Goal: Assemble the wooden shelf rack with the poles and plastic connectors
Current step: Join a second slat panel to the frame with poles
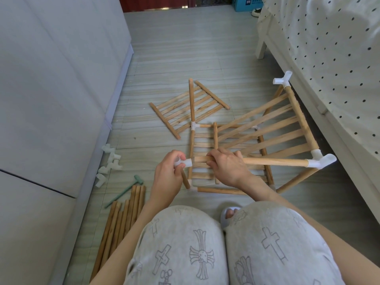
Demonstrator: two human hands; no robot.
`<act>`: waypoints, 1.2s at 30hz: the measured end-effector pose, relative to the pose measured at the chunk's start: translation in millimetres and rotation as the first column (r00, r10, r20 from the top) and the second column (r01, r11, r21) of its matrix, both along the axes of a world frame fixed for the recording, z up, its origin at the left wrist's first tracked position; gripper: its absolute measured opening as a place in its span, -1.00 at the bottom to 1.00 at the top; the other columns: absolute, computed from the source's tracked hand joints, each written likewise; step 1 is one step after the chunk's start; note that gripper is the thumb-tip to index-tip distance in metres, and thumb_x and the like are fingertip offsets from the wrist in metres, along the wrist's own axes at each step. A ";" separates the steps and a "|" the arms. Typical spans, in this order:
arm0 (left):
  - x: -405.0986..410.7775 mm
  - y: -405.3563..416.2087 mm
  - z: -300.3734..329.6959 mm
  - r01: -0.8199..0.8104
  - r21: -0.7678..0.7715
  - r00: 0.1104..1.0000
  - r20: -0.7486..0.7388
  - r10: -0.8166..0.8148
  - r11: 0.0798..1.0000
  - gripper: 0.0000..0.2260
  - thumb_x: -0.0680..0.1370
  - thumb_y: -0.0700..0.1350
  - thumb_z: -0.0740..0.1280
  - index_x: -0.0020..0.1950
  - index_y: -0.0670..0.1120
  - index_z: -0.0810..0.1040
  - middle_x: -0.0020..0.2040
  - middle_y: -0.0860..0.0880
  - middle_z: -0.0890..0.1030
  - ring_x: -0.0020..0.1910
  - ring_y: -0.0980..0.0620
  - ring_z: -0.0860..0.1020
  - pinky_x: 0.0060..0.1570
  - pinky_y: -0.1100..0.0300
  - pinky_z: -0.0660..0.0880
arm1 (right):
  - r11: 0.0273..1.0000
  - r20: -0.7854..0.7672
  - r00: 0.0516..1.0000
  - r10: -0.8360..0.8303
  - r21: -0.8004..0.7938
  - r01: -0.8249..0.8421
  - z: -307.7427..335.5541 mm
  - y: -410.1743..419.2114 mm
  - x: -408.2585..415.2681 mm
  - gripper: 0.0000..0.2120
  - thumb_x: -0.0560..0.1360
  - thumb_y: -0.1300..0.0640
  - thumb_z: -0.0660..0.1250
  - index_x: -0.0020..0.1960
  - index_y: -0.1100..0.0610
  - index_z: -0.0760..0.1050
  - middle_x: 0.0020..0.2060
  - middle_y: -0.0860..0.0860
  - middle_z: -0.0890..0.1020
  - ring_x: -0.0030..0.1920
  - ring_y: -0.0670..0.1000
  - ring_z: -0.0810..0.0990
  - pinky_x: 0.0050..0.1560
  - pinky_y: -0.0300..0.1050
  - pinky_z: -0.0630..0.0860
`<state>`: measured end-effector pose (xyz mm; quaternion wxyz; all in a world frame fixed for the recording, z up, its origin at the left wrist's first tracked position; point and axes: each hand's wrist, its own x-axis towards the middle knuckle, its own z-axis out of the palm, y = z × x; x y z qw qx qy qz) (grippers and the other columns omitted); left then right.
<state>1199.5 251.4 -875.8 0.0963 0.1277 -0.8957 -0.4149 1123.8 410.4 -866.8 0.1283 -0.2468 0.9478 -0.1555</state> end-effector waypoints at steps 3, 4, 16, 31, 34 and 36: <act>1.9 1.3 -2.2 0.007 0.017 1.000 -0.022 -0.006 1.000 -0.77 0.54 -0.29 0.24 -0.09 0.07 0.40 -0.13 -0.13 0.58 -0.38 0.12 0.38 -0.32 0.41 0.31 | 1.000 -0.020 1.000 0.019 -0.002 -0.019 -0.7 1.7 1.2 -0.74 0.61 0.03 0.08 0.23 0.04 0.41 0.13 0.00 0.49 0.19 0.03 0.42 0.07 -0.04 0.17; 1.2 0.8 -2.4 0.014 0.029 1.000 -0.025 -0.013 0.999 -0.74 0.54 -0.28 0.24 -0.11 0.10 0.38 -0.09 -0.14 0.60 -0.39 0.09 0.40 -0.32 0.37 0.32 | 1.000 -0.025 0.999 0.024 -0.008 -0.025 -1.2 2.4 1.9 -0.74 0.61 0.03 0.08 0.23 0.04 0.41 0.13 -0.01 0.49 0.19 0.03 0.42 0.06 -0.05 0.17; -15.2 -1.6 0.9 0.176 0.321 0.979 0.042 -0.200 0.930 -0.71 0.55 -0.32 0.22 -0.13 0.10 0.42 0.07 0.25 0.56 0.18 0.14 0.50 0.15 0.27 0.38 | 0.997 -0.062 0.996 0.059 -0.041 -0.062 -7.3 5.1 3.1 -0.73 0.60 0.02 0.10 0.26 0.01 0.41 0.14 -0.02 0.49 0.21 0.01 0.42 0.01 -0.08 0.13; -22.3 -15.5 1.3 0.099 0.681 0.985 0.037 -0.168 0.726 -0.54 0.55 0.05 0.27 0.43 0.06 0.30 0.37 0.14 0.40 0.31 0.12 0.43 0.24 0.12 0.41 | 0.975 -0.099 0.971 0.218 -0.007 -0.220 3.0 12.1 -2.0 -0.68 0.60 -0.09 0.09 0.25 0.03 0.39 0.08 0.00 0.57 0.05 0.10 0.55 -0.09 -0.06 0.41; -47.6 -11.5 2.9 -0.302 0.804 0.951 0.294 0.099 0.512 -0.69 0.59 0.01 0.24 0.30 -0.06 0.42 0.18 -0.02 0.53 0.01 0.03 0.57 -0.06 0.09 0.52 | 0.972 -0.090 0.969 0.231 -0.019 -0.233 4.0 10.6 -6.2 -0.63 0.56 -0.18 0.11 0.24 0.01 0.40 -0.01 -0.01 0.62 -0.01 0.09 0.58 -0.11 -0.05 0.43; -62.5 -8.7 4.8 -0.369 0.716 0.902 0.430 0.041 0.592 -0.82 0.56 0.03 0.28 0.02 -0.07 0.54 -0.03 -0.06 0.57 -0.19 0.04 0.54 -0.26 0.17 0.48 | 0.967 -0.117 0.962 0.248 -0.033 -0.254 1.9 7.8 -7.6 -0.60 0.54 -0.22 0.12 0.24 0.00 0.40 -0.05 -0.01 0.64 -0.03 0.11 0.59 -0.13 -0.04 0.45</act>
